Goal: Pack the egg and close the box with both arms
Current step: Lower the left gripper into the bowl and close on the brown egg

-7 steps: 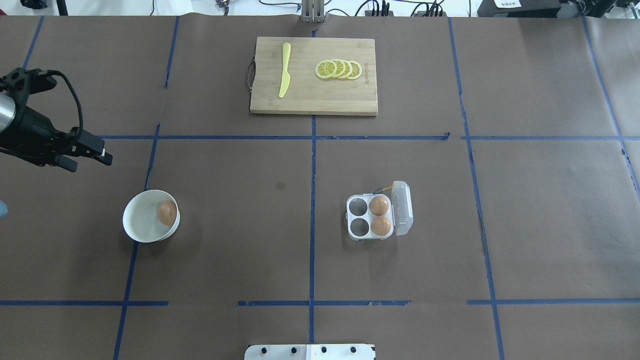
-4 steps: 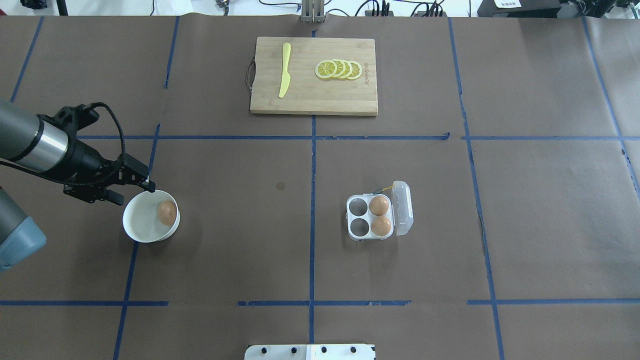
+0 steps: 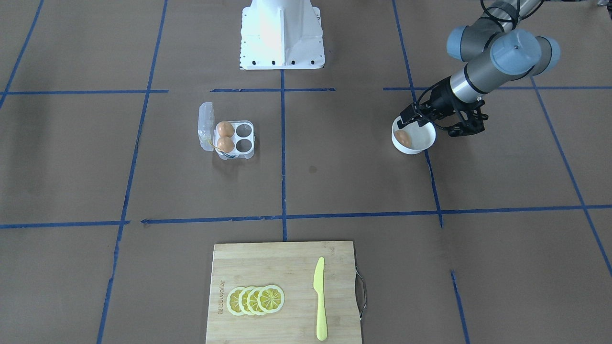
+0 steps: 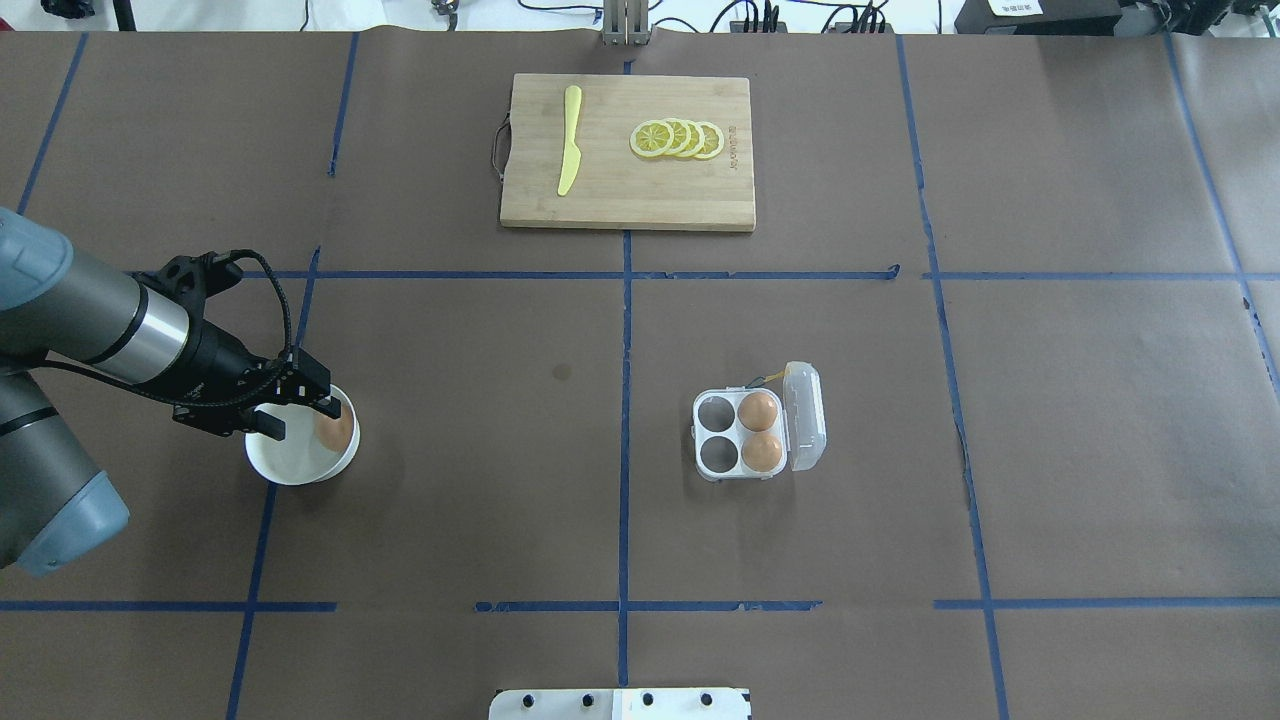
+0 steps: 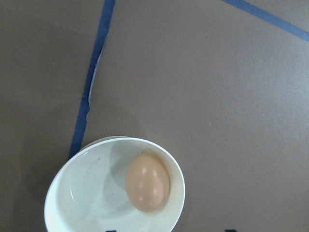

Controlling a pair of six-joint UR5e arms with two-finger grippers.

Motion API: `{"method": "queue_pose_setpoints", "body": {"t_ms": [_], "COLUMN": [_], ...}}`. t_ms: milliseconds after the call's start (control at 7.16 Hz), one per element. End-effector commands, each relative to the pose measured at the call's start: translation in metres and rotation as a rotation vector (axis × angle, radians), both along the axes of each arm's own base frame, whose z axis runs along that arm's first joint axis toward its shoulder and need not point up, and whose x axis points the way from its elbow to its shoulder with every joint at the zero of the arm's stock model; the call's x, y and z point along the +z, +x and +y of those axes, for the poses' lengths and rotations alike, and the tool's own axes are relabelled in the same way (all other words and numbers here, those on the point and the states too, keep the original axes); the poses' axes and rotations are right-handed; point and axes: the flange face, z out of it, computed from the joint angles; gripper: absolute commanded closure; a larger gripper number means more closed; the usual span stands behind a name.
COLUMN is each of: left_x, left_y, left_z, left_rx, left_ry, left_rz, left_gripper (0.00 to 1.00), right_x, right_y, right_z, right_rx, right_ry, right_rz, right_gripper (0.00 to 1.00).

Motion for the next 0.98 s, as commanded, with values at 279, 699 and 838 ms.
{"method": "queue_pose_setpoints", "body": {"t_ms": [279,699,838], "left_x": [0.017,0.021,0.022], "left_y": [0.011,0.026,0.026], "left_z": [-0.01,-0.003,-0.003], "left_rx": [-0.019,-0.001,-0.001], "left_ry": [-0.006,-0.004,-0.006], "left_rz": [-0.036,-0.048,-0.05], "left_gripper": [0.32,0.32,0.33], "right_x": [0.004,0.002,0.003], "right_y": [0.0,0.0,0.0], "right_z": [0.0,-0.002,-0.001], "right_rx": [0.0,-0.001,-0.001], "right_ry": [-0.007,-0.001,-0.003], "right_rz": [0.003,0.002,0.002], "right_gripper": [0.0,0.0,0.0]}}
